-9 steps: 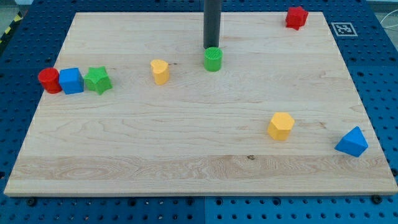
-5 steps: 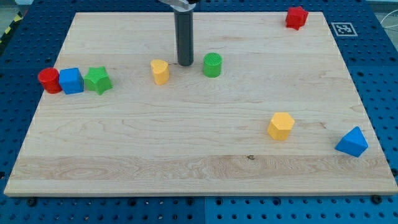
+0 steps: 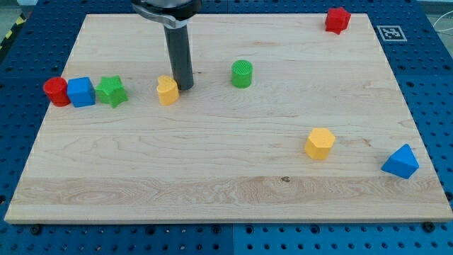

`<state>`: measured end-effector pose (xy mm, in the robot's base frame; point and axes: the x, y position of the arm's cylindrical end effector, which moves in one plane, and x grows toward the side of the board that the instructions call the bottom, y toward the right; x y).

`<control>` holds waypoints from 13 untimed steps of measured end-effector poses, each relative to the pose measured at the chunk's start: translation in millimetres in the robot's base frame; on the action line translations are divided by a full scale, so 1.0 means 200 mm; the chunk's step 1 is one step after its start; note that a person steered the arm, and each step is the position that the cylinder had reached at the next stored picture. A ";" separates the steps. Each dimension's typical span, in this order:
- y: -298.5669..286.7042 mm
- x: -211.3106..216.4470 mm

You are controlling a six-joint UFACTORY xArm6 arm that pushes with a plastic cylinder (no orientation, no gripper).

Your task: Push the yellow heart towards right side of the green star

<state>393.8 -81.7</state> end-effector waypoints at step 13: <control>-0.25 0.26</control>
<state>445.2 -131.3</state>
